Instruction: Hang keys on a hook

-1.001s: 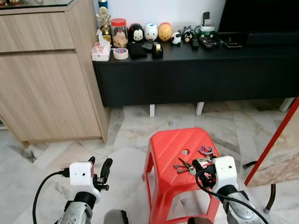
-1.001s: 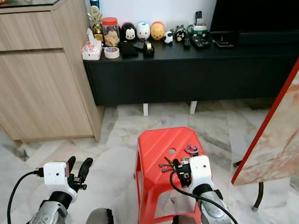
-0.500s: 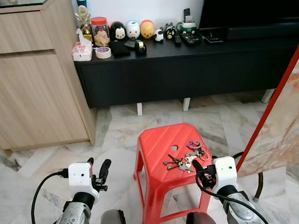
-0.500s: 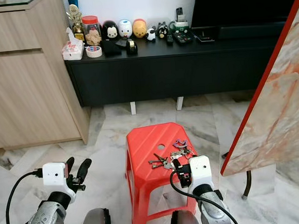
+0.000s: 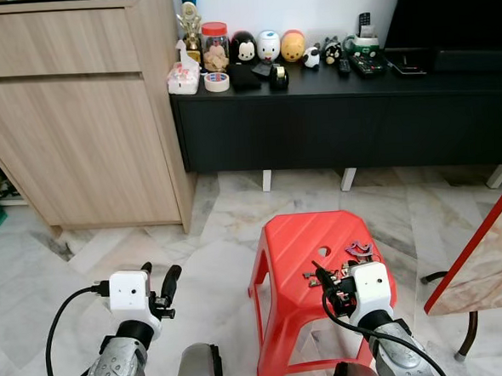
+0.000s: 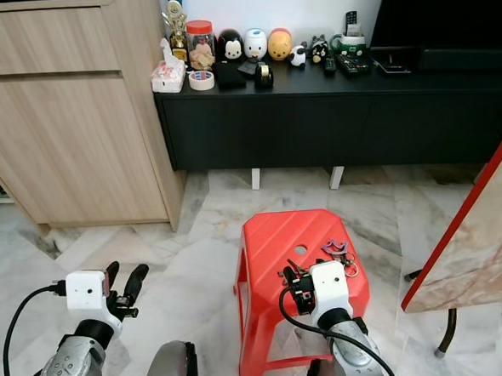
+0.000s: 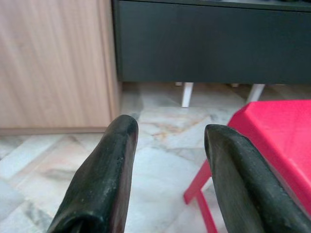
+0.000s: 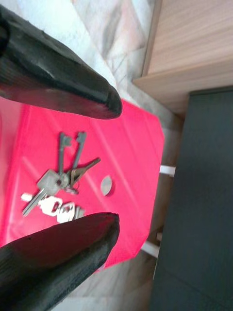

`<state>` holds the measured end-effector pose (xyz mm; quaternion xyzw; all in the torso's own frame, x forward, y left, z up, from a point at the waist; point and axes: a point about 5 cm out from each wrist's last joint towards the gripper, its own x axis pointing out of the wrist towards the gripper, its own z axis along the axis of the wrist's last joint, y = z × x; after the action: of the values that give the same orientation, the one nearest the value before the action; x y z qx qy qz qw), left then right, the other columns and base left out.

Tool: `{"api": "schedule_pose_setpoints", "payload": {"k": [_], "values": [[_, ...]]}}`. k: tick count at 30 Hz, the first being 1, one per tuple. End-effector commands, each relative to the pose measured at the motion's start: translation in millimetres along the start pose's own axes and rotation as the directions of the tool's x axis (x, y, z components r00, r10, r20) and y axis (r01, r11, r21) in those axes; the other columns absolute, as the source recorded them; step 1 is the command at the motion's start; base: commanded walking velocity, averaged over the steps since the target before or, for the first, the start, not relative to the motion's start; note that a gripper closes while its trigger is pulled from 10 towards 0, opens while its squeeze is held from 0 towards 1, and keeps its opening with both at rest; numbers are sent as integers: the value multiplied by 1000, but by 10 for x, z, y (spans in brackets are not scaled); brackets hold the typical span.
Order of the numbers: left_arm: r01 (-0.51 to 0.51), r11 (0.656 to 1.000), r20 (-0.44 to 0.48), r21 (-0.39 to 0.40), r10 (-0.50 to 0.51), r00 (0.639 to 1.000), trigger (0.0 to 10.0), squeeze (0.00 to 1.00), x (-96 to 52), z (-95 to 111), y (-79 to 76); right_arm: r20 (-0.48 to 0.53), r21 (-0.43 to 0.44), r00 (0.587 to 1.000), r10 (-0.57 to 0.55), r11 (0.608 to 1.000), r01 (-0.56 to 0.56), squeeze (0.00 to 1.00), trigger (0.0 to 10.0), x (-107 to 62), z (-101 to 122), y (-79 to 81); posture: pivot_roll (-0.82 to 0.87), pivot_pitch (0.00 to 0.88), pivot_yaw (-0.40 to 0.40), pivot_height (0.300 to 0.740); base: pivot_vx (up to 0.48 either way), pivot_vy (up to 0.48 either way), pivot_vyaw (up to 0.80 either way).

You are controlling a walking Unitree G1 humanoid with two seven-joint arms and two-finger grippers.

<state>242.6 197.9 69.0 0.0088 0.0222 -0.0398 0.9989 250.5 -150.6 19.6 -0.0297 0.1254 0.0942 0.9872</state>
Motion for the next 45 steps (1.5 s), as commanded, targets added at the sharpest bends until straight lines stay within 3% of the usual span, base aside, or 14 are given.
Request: {"api": "schedule_pose_setpoints", "payload": {"k": [1,13,29,45], "values": [[15,1000,15,5,-15,1000,10000,0,38,31,-30,-4,2,1000,-18,1000,18,0,10000,-7,-15,-57,85,0,-68,586,0,0,0],[30,999,13,18,-31,999,10000,0,37,22,-61,-11,-47,1000,1,999,-2,0,10000,5,-41,-28,85,0,-69,586,0,0,237],[44,999,8,25,-44,999,10000,0,30,7,-86,-16,-30,999,-28,999,27,0,10000,10,-64,-49,79,0,-68,586,0,0,0],[43,999,8,21,-43,999,10000,0,32,-3,-85,-10,-29,999,-30,999,30,0,10000,7,-63,-49,79,0,-69,586,269,0,85]]}}
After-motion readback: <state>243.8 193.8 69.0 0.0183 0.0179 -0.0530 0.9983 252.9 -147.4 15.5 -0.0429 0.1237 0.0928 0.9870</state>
